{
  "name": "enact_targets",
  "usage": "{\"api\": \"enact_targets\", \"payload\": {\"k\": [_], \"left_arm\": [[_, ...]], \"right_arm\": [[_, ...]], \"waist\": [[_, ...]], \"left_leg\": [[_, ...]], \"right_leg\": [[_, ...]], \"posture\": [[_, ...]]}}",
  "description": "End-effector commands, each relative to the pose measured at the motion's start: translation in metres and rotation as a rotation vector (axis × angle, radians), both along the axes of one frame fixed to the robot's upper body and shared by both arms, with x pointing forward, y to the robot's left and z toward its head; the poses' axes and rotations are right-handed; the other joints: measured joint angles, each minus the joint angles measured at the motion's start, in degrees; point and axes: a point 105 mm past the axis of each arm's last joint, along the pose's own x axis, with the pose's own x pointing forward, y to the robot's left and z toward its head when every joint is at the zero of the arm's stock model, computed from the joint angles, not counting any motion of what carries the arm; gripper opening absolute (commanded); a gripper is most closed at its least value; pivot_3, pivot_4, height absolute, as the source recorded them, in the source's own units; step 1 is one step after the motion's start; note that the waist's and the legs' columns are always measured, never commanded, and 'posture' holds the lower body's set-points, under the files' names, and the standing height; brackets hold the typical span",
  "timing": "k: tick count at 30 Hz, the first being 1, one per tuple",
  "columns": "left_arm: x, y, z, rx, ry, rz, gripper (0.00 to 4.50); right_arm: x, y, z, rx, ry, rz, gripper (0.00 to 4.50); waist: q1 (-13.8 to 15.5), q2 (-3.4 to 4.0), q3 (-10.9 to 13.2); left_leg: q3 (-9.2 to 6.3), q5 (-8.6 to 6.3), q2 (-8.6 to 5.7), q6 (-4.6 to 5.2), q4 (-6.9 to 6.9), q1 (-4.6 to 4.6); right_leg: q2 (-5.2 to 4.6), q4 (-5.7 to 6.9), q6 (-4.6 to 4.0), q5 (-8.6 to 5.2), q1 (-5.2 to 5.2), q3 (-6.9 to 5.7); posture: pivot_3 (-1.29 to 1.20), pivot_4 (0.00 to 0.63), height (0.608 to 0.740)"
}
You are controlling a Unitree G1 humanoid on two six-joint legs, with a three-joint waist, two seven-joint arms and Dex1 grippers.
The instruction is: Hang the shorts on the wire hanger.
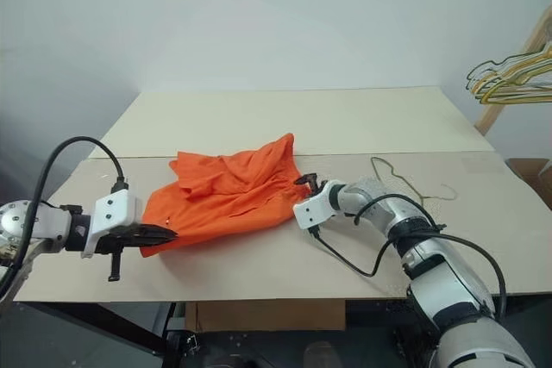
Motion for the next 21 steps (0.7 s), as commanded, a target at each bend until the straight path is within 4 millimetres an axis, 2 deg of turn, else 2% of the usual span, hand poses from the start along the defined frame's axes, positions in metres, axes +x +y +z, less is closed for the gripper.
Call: {"api": "enact_targets", "payload": {"k": [1,6,10,14,17,19,21], "left_arm": [[0.000,-0.001,0.012,-0.021,-0.051,-0.012,0.00],[-0.001,-0.001,0.008,-0.024,-0.053,-0.001,0.00],[-0.003,-0.005,0.004,-0.037,-0.052,-0.002,0.00],[-0.002,-0.008,-0.004,-0.028,-0.075,-0.017,0.00],[0.003,-0.011,-0.010,-0.009,-0.102,-0.041,0.00],[0.005,-0.013,-0.011,0.003,-0.109,-0.071,0.00],[0.010,-0.015,-0.012,0.015,-0.124,-0.090,0.00]], "right_arm": [[0.010,0.005,0.008,-0.021,-0.089,0.023,3.26],[0.012,0.007,0.013,0.013,-0.098,0.030,1.53],[0.010,-0.002,0.013,0.024,-0.090,0.025,0.16],[0.009,-0.018,0.020,0.054,-0.094,-0.011,0.07],[0.002,-0.045,0.029,0.047,-0.093,-0.060,0.07],[-0.007,-0.060,0.033,0.034,-0.080,-0.081,0.07],[-0.030,-0.075,0.034,0.018,-0.028,-0.071,0.07]], "waist": [[-0.02,0.00,0.00],[0.01,0.00,0.00],[0.02,0.00,0.00],[0.14,0.00,0.00],[0.40,0.00,0.00],[0.44,0.00,0.01],[0.49,0.00,0.01]], "left_leg": [[0.00,0.03,0.04,-0.04,-0.04,0.03],[-0.02,0.08,0.18,-0.13,-0.12,0.04],[-0.02,0.09,0.20,-0.15,-0.11,0.10],[-0.02,0.09,0.23,-0.15,-0.12,0.10],[-0.02,0.09,0.23,-0.15,-0.11,0.08],[-0.02,0.08,0.23,-0.14,-0.10,0.06],[-0.03,0.08,0.23,-0.14,-0.08,-0.01]], "right_leg": [[0.04,0.09,-0.08,-0.04,-0.02,0.01],[0.18,0.14,-0.15,-0.06,-0.06,-0.01],[0.22,0.13,-0.17,-0.05,0.00,0.00],[0.24,0.12,-0.17,-0.05,0.01,0.01],[0.23,0.08,-0.18,-0.05,0.02,0.01],[0.22,0.07,-0.18,-0.05,0.02,0.00],[0.22,0.04,-0.18,-0.05,0.03,-0.03]], "posture": [[-0.09,0.000,0.740],[-0.09,0.000,0.740],[-0.10,0.000,0.740],[-0.12,0.000,0.740],[-0.14,0.000,0.740],[-0.15,0.000,0.740],[-0.19,0.000,0.740]]}}
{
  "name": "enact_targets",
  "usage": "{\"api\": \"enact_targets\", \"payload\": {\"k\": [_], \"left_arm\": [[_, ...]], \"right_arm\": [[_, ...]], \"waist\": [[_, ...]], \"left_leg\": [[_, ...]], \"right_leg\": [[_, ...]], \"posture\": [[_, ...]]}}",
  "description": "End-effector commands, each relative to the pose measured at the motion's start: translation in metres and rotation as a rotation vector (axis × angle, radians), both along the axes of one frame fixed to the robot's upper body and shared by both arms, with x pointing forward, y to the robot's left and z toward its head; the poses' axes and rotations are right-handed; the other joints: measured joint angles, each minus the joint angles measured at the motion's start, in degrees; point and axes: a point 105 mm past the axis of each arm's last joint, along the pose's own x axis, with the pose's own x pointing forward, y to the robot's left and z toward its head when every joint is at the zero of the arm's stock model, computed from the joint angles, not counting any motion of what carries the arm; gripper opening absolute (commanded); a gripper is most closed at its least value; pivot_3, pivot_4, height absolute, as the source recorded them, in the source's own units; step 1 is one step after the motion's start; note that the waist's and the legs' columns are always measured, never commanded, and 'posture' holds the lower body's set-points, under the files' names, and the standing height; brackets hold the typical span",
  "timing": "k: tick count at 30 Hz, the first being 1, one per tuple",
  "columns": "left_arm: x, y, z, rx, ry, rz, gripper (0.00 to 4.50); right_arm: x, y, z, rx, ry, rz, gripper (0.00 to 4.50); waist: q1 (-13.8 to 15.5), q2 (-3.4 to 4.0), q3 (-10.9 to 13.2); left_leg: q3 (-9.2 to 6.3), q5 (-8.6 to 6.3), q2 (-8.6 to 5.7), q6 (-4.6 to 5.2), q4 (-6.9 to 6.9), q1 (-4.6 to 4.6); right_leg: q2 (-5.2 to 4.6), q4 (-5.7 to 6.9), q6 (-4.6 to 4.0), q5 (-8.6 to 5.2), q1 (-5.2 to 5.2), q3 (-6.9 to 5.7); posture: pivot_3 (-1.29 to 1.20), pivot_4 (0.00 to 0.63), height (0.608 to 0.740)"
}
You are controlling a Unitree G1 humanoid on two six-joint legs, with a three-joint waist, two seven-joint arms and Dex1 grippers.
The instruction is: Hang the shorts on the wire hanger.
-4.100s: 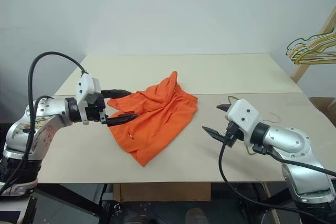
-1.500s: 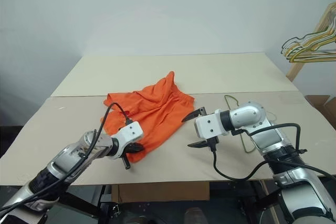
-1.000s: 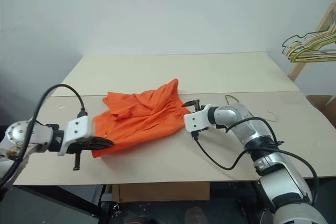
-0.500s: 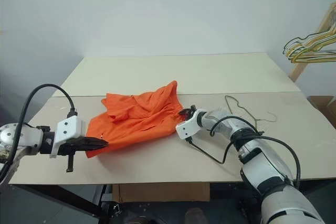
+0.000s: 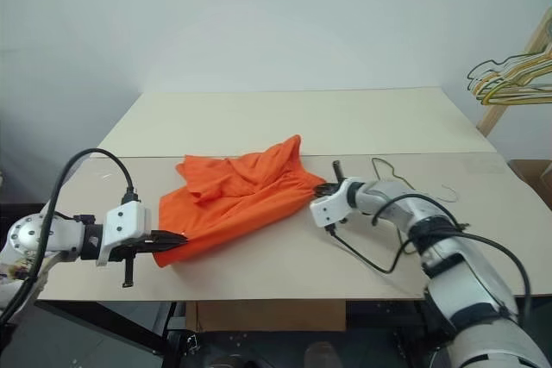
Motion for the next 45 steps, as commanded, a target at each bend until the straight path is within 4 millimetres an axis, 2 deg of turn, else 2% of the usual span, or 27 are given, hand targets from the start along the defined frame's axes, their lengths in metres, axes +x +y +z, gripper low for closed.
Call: {"api": "enact_targets", "payload": {"k": [1,5,7,10,12,14,15,16,17,18,19,21,22,23,24,25,26,28,30,32,35,37,39,42,45], "left_arm": [[0.010,-0.001,0.007,0.037,-0.066,-0.039,0.00],[0.007,-0.004,0.010,0.049,-0.056,-0.150,0.00],[0.001,-0.002,0.011,0.072,-0.031,-0.230,0.00],[0.006,0.001,0.012,0.096,-0.045,-0.260,0.00],[0.027,-0.004,0.020,0.052,-0.112,-0.189,0.00],[0.057,-0.008,0.039,-0.013,-0.205,-0.083,0.00],[0.075,-0.010,0.053,-0.050,-0.262,-0.027,0.00],[0.102,-0.008,0.078,-0.102,-0.352,0.072,0.00],[0.119,-0.008,0.095,-0.138,-0.408,0.136,0.00],[0.153,-0.001,0.134,-0.198,-0.542,0.301,0.00],[0.176,0.005,0.172,-0.251,-0.679,0.446,0.00],[0.197,0.013,0.220,-0.309,-0.852,0.632,0.00],[0.201,0.018,0.240,-0.329,-0.925,0.725,0.00],[0.198,0.027,0.277,-0.351,-1.102,0.857,0.00],[0.191,0.033,0.304,-0.374,-1.239,0.942,0.00],[0.185,0.035,0.320,-0.389,-1.328,0.989,0.00],[0.178,0.033,0.333,-0.423,-1.388,0.982,0.00],[0.173,0.026,0.343,-0.501,-1.392,0.937,0.00],[0.177,0.008,0.327,-0.510,-1.337,0.779,0.00],[0.181,-0.004,0.307,-0.491,-1.293,0.666,0.00],[0.179,-0.025,0.235,-0.450,-1.117,0.387,0.00],[0.168,-0.031,0.198,-0.445,-1.007,0.263,0.00],[0.148,-0.034,0.163,-0.415,-0.903,0.154,0.00],[0.103,-0.034,0.113,-0.342,-0.687,0.008,0.00],[0.064,-0.028,0.079,-0.215,-0.502,-0.088,0.00]], "right_arm": [[-0.025,-0.018,0.022,0.012,0.028,0.000,0.07],[-0.073,-0.013,0.024,0.052,0.166,0.095,0.07],[-0.078,-0.007,0.030,0.101,0.183,0.109,0.07],[-0.059,-0.004,0.039,0.143,0.112,0.064,0.07],[-0.035,0.000,0.052,0.201,0.040,0.018,0.07],[-0.007,0.008,0.075,0.323,-0.018,-0.053,0.07],[0.007,0.012,0.088,0.390,-0.046,-0.088,0.07],[0.026,0.016,0.109,0.464,-0.117,-0.136,0.07],[0.038,0.018,0.123,0.509,-0.167,-0.167,0.07],[0.060,0.021,0.155,0.625,-0.290,-0.242,0.07],[0.074,0.022,0.186,0.743,-0.391,-0.309,0.07],[0.087,0.024,0.222,0.900,-0.514,-0.390,0.07],[0.088,0.023,0.241,0.990,-0.585,-0.411,0.07],[0.082,0.021,0.274,1.185,-0.672,-0.407,0.07],[0.073,0.018,0.297,1.328,-0.753,-0.391,0.07],[0.067,0.015,0.310,1.416,-0.802,-0.379,0.07],[0.063,0.015,0.315,1.454,-0.833,-0.356,0.07],[0.064,0.017,0.308,1.444,-0.813,-0.336,0.07],[0.070,0.017,0.272,1.324,-0.745,-0.310,0.07],[0.071,0.015,0.244,1.249,-0.686,-0.298,0.07],[0.060,0.011,0.177,1.021,-0.536,-0.199,0.07],[0.048,0.009,0.144,0.908,-0.444,-0.135,0.07],[0.033,0.009,0.117,0.802,-0.350,-0.061,0.07],[0.008,0.014,0.082,0.670,-0.204,0.059,0.07],[-0.010,0.017,0.061,0.571,-0.099,0.134,0.07]], "waist": [[-0.03,0.01,0.00],[-1.01,0.01,0.00],[-2.52,0.01,0.00],[-4.21,-0.01,-0.01],[-4.82,0.00,0.00],[-5.07,-0.04,0.03],[-5.20,-0.06,0.02],[-5.19,-0.13,0.07],[-5.21,-0.30,0.20],[-5.34,-0.44,0.29],[-5.48,-0.57,0.35],[-6.35,-0.69,0.44],[-6.79,-0.69,0.43],[-6.99,-0.69,0.40],[-7.29,-0.69,0.40],[-7.86,-0.69,0.40],[-8.21,-0.68,0.40],[-8.50,-0.66,0.39],[-8.46,-0.68,0.32],[-8.18,-0.70,0.28],[-8.11,-0.66,0.29],[-8.36,-0.57,0.31],[-9.70,-0.46,0.38],[-12.12,-0.45,0.38],[-13.71,-0.45,0.34]], "left_leg": [[0.00,0.00,0.00,0.00,0.01,0.01],[0.04,0.00,0.03,0.01,0.02,-0.15],[0.07,-0.01,0.09,0.01,0.01,-0.12],[0.09,-0.01,0.28,0.01,-0.01,-0.08],[0.05,-0.01,0.31,0.01,-0.05,-0.03],[-0.01,-0.01,0.29,0.01,-0.05,0.00],[-0.05,0.01,0.27,0.01,-0.03,-0.05],[-0.10,0.01,0.27,0.00,0.01,-0.04],[-0.13,0.02,0.25,-0.02,0.05,-0.05],[-0.21,0.11,0.18,-0.13,0.08,-0.11],[-0.27,0.20,0.17,-0.27,0.04,-0.29],[-0.36,0.31,0.09,-0.42,0.02,-0.63],[-0.40,0.55,0.09,-0.83,0.06,-0.74],[-0.39,0.54,0.09,-0.83,0.03,-0.68],[-0.37,0.47,0.09,-0.72,-0.13,-0.67],[-0.32,0.36,0.06,-0.61,-0.12,-0.76],[-0.29,0.23,0.03,-0.46,-0.12,-0.87],[-0.24,-0.06,0.00,-0.30,-0.05,-0.89],[-0.21,-0.15,-0.14,-0.18,0.03,-0.90],[-0.24,-0.16,-0.30,-0.15,0.20,-0.87],[-0.24,-0.19,-0.67,0.34,0.48,-1.04],[-0.23,-0.04,-0.82,0.53,0.52,-1.07],[-0.18,0.06,-0.86,0.55,0.56,-1.10],[-0.17,0.14,-0.63,0.47,0.36,-1.08],[-0.11,0.18,-0.23,0.36,0.19,-0.84]], "right_leg": [[-0.01,0.01,0.00,0.00,-0.01,0.00],[-0.04,0.02,0.01,-0.01,0.11,-0.01],[-0.02,0.03,0.01,-0.01,0.12,-0.02],[0.19,0.03,0.01,-0.01,0.13,-0.05],[0.22,0.04,0.01,-0.02,0.16,-0.11],[0.23,0.05,0.02,-0.02,0.23,-0.17],[0.24,0.04,0.02,-0.02,0.21,-0.20],[0.24,0.07,0.02,-0.01,0.26,-0.23],[0.24,0.08,0.02,-0.01,0.30,-0.25],[0.23,0.09,0.01,0.00,0.27,-0.29],[0.24,0.06,-0.01,0.01,0.10,-0.32],[0.21,0.04,-0.08,0.06,-0.19,-0.31],[0.16,0.08,-0.08,0.07,-0.25,-0.29],[0.09,0.12,-0.05,0.05,-0.20,-0.25],[-0.02,0.15,-0.01,0.04,-0.15,-0.22],[-0.08,0.16,0.04,0.01,-0.21,-0.16],[-0.20,0.15,0.10,0.00,-0.30,-0.08],[-0.24,0.18,0.28,0.08,-0.34,0.02],[-0.28,0.16,0.41,0.14,-0.32,0.04],[-0.27,0.16,0.62,0.23,-0.20,0.03],[-0.52,0.04,0.78,0.16,-0.05,0.08],[-0.74,0.01,0.79,0.16,-0.11,0.10],[-0.75,0.03,0.79,0.15,-0.23,0.18],[-0.54,0.12,0.78,0.15,-0.37,0.29],[-0.09,0.18,0.77,0.14,-0.36,0.55]], "posture": [[-0.20,0.000,0.740],[-0.23,0.000,0.740],[-0.24,0.000,0.740],[-0.25,0.000,0.740],[-0.26,0.000,0.740],[-0.26,0.000,0.740],[-0.26,0.000,0.740],[-0.26,0.000,0.740],[-0.26,0.000,0.740],[-0.25,0.000,0.740],[-0.24,0.000,0.740],[-0.24,0.000,0.740],[-0.24,0.000,0.740],[-0.24,0.000,0.740],[-0.24,0.000,0.740],[-0.24,0.000,0.740],[-0.25,0.000,0.740],[-0.25,0.000,0.740],[-0.26,0.000,0.740],[-0.26,0.000,0.740],[-0.26,0.000,0.740],[-0.28,0.000,0.740],[-0.28,0.000,0.740],[-0.29,0.000,0.740],[-0.29,0.000,0.740]]}}
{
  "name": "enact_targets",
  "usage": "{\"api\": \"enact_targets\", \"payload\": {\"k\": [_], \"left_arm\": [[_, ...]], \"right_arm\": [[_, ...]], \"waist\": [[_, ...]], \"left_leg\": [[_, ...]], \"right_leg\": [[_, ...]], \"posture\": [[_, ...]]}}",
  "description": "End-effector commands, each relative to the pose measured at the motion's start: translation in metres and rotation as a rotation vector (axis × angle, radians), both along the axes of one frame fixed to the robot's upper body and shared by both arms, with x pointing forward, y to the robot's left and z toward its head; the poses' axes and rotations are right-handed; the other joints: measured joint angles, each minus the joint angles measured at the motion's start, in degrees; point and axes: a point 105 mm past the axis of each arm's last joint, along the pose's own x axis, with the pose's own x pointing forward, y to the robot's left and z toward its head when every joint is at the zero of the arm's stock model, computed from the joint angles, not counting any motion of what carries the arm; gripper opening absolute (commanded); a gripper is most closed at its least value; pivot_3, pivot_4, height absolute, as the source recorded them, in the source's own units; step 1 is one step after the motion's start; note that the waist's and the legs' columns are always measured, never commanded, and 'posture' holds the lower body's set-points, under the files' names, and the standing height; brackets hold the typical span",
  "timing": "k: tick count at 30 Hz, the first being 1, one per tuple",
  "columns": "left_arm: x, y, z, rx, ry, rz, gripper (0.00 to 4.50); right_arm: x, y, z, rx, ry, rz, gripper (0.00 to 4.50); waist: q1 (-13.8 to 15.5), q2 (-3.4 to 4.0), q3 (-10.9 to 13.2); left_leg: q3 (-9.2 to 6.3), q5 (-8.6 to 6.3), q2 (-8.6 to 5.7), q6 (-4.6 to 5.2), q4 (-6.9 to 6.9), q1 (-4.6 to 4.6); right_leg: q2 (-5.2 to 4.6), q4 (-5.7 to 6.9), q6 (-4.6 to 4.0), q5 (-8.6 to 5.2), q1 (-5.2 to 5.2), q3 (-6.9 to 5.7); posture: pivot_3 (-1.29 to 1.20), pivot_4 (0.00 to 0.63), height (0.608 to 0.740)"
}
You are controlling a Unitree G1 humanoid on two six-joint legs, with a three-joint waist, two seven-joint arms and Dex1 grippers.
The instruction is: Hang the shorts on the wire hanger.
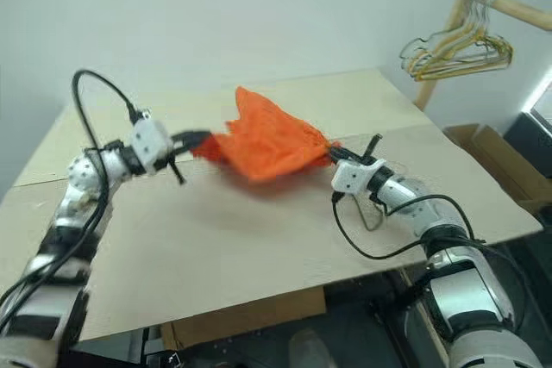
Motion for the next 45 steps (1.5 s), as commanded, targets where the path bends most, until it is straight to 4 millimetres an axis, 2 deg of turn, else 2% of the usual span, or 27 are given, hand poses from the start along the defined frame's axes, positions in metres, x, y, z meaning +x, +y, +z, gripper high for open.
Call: {"api": "enact_targets", "payload": {"k": [1,4,8,13,19,23,26,28,31,34,35,37,38,41,43,45], "left_arm": [[-0.044,0.004,-0.001,0.163,0.102,-0.135,0.00],[-0.080,0.020,-0.026,0.355,0.280,-0.203,0.00],[-0.116,0.035,-0.044,0.525,0.445,-0.257,0.00],[-0.157,0.027,-0.057,0.532,0.571,-0.321,0.00],[-0.187,0.017,-0.067,0.496,0.649,-0.304,0.00],[-0.194,0.020,-0.074,0.533,0.663,-0.290,0.00],[-0.198,0.022,-0.076,0.554,0.680,-0.320,0.61],[-0.201,0.023,-0.076,0.554,0.687,-0.341,1.25],[-0.199,0.030,-0.071,0.547,0.683,-0.349,2.26],[-0.182,0.043,-0.059,0.510,0.654,-0.292,3.25],[-0.173,0.046,-0.053,0.474,0.633,-0.262,3.62],[-0.138,0.042,-0.034,0.272,0.544,-0.142,4.28],[-0.125,0.037,-0.025,0.179,0.515,-0.109,4.49],[-0.091,0.017,-0.003,-0.066,0.455,-0.064,4.49],[-0.076,0.000,0.009,-0.167,0.449,-0.074,4.49],[-0.070,-0.011,0.014,-0.204,0.458,-0.093,4.49]], "right_arm": [[-0.021,0.014,-0.003,-0.089,0.012,0.155,0.07],[-0.032,0.012,-0.020,-0.210,0.039,0.211,0.07],[-0.040,0.008,-0.034,-0.305,0.049,0.245,0.07],[-0.050,-0.001,-0.043,-0.367,0.040,0.256,0.07],[-0.072,-0.011,-0.051,-0.380,0.062,0.290,0.07],[-0.096,-0.013,-0.055,-0.377,0.099,0.341,0.07],[-0.110,-0.015,-0.061,-0.388,0.158,0.361,0.72],[-0.111,-0.015,-0.059,-0.381,0.166,0.351,1.44],[-0.114,-0.021,-0.046,-0.345,0.175,0.322,2.48],[-0.116,-0.033,-0.030,-0.248,0.240,0.230,3.52],[-0.113,-0.040,-0.024,-0.195,0.280,0.167,3.91],[-0.095,-0.063,-0.010,-0.021,0.417,-0.054,4.50],[-0.089,-0.071,-0.007,0.033,0.455,-0.131,4.50],[-0.065,-0.095,-0.001,0.206,0.527,-0.379,4.50],[-0.053,-0.110,-0.006,0.281,0.593,-0.535,4.50],[-0.047,-0.119,-0.012,0.297,0.640,-0.647,4.50]], "waist": [[-0.60,0.00,-0.01],[-0.66,0.04,-0.01],[0.29,0.07,0.01],[1.15,0.12,0.04],[2.13,0.14,0.05],[2.67,0.16,0.07],[2.75,0.15,0.07],[2.89,0.16,0.08],[3.37,0.16,0.09],[4.32,0.20,0.12],[4.84,0.20,0.13],[5.87,0.18,0.16],[6.48,0.16,0.15],[7.23,0.12,0.09],[7.56,0.03,0.01],[7.58,0.02,-0.01]], "left_leg": [[0.01,-0.01,0.04,0.01,-0.07,0.16],[0.12,-0.01,0.13,0.02,-0.17,0.56],[0.24,-0.04,0.13,0.01,-0.22,0.78],[0.28,-0.14,0.22,-0.05,-0.25,0.80],[0.42,-0.27,0.29,-0.08,-0.23,0.85],[0.46,-0.28,0.33,-0.08,-0.24,0.90],[0.50,-0.32,0.39,-0.07,-0.24,0.93],[0.51,-0.35,0.42,-0.07,-0.24,1.09],[0.52,-0.55,0.57,-0.21,-0.23,1.50],[0.52,-0.62,0.61,-0.24,-0.22,1.49],[0.51,-0.62,0.61,-0.23,-0.21,1.48],[0.50,-0.63,0.62,-0.23,-0.14,1.47],[0.46,-0.63,0.62,-0.23,-0.08,1.45],[0.44,-0.69,0.62,-0.20,0.10,1.45],[0.40,-0.72,0.62,-0.19,0.15,1.40],[0.39,-0.73,0.61,-0.19,0.25,1.02]], "right_leg": [[0.06,-0.01,0.00,0.00,0.13,0.03],[0.20,-0.04,-0.05,-0.03,0.40,0.20],[0.21,-0.09,-0.10,-0.06,0.49,0.34],[0.23,-0.09,-0.10,-0.06,0.46,0.37],[0.29,-0.16,-0.28,-0.15,0.54,0.41],[0.31,-0.17,-0.49,-0.26,0.63,0.39],[0.36,-0.25,-0.51,-0.28,0.74,0.38],[0.39,-0.41,-0.52,-0.28,0.95,0.37],[0.52,-0.62,-0.61,-0.32,1.42,0.36],[0.56,-0.64,-0.69,-0.37,1.41,0.36],[0.55,-0.63,-0.70,-0.37,1.42,0.35],[0.55,-0.64,-0.70,-0.37,1.43,0.32],[0.53,-0.63,-0.70,-0.37,1.49,0.29],[0.53,-0.68,-0.66,-0.31,1.49,0.29],[0.54,-0.75,-0.64,-0.27,1.47,0.25],[0.55,-0.61,-0.66,-0.22,1.27,0.27]], "posture": [[-0.29,0.000,0.740],[-0.29,0.000,0.740],[-0.29,0.000,0.740],[-0.30,0.000,0.740],[-0.30,0.000,0.740],[-0.29,0.000,0.740],[-0.30,0.000,0.740],[-0.30,0.000,0.740],[-0.29,0.000,0.740],[-0.27,0.000,0.740],[-0.27,0.000,0.740],[-0.27,0.000,0.740],[-0.27,0.000,0.740],[-0.27,0.000,0.740],[-0.27,0.000,0.740],[-0.28,0.000,0.740]]}}
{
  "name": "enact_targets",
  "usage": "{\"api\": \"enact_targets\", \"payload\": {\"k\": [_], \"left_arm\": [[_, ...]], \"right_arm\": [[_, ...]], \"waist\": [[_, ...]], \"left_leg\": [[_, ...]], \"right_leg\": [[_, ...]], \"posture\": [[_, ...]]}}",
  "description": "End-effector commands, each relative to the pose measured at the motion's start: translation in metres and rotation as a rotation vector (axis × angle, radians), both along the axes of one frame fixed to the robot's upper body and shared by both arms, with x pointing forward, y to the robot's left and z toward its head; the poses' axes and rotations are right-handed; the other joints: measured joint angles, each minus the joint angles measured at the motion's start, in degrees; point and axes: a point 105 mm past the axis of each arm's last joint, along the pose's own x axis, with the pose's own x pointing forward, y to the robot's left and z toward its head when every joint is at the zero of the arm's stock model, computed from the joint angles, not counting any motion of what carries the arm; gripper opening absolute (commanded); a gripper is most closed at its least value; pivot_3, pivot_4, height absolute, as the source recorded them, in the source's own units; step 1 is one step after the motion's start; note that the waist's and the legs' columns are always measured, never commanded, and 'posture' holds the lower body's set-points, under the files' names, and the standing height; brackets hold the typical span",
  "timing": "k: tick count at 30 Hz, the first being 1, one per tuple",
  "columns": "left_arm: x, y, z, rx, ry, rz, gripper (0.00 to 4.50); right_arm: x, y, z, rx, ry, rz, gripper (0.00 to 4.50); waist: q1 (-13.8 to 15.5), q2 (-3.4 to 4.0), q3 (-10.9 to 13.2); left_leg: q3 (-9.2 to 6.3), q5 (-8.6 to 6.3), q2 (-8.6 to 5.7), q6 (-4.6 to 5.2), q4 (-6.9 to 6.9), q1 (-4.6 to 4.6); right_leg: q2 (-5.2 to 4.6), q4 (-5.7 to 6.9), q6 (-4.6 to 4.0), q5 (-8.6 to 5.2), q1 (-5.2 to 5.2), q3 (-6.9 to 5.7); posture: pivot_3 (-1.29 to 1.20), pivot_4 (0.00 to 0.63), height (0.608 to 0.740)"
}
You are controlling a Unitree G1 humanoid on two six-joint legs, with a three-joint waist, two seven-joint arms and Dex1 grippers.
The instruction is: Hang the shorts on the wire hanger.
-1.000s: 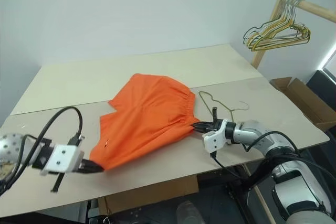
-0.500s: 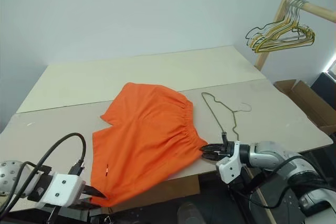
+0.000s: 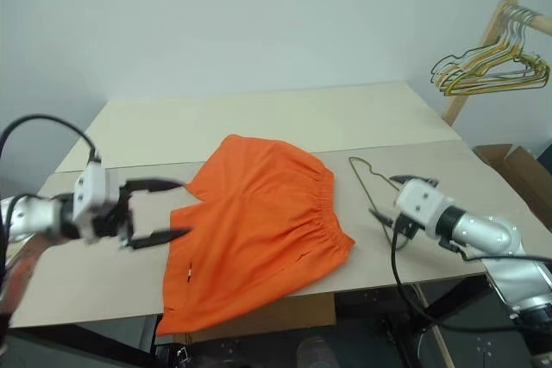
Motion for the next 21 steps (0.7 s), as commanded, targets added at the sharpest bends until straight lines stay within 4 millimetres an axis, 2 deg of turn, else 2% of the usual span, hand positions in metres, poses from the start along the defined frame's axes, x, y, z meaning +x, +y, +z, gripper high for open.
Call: {"api": "enact_targets", "payload": {"k": [1,5,7,14,17,21], "left_arm": [[0.010,-0.016,0.011,-0.068,0.016,0.005,4.49],[0.016,-0.042,0.024,-0.149,0.052,-0.057,4.49],[0.015,-0.049,0.027,-0.159,0.064,-0.088,4.49],[0.009,-0.051,0.027,-0.125,0.085,-0.162,4.49],[0.008,-0.050,0.026,-0.118,0.083,-0.166,4.50],[0.008,-0.051,0.026,-0.114,0.080,-0.170,4.50]], "right_arm": [[0.010,-0.019,0.002,0.033,0.074,-0.191,4.50],[0.008,-0.036,-0.023,0.039,0.316,-0.378,4.50],[0.005,-0.039,-0.031,0.026,0.387,-0.416,4.50],[-0.017,-0.032,-0.055,0.139,0.658,-0.450,4.50],[-0.017,-0.034,-0.062,0.189,0.692,-0.501,3.89],[-0.012,-0.042,-0.064,0.281,0.711,-0.608,2.49]], "waist": [[-0.05,0.01,-0.01],[0.03,0.02,0.00],[0.10,0.02,-0.01],[0.58,0.03,-0.01],[0.74,0.01,-0.02],[0.62,-0.16,-0.13]], "left_leg": [[0.00,-0.02,-0.01,0.01,0.03,-0.10],[0.04,-0.08,-0.02,0.07,0.16,-0.18],[0.05,-0.08,-0.02,0.08,0.28,-0.19],[0.06,-0.16,-0.01,0.16,0.39,-0.23],[0.04,-0.17,-0.01,0.15,0.43,-0.21],[0.03,-0.20,0.00,0.11,0.43,-0.18]], "right_leg": [[-0.01,0.06,0.00,0.00,-0.11,0.01],[-0.03,0.10,0.02,-0.01,-0.15,0.04],[-0.02,0.10,0.02,-0.01,-0.11,0.04],[0.00,0.05,0.02,-0.02,-0.09,0.05],[0.01,0.04,0.02,-0.02,-0.05,0.03],[0.03,0.03,0.02,-0.02,-0.03,0.04]], "posture": [[-0.28,0.000,0.740],[-0.28,0.000,0.740],[-0.28,0.000,0.740],[-0.28,0.000,0.740],[-0.28,0.000,0.740],[-0.28,0.000,0.740]]}}
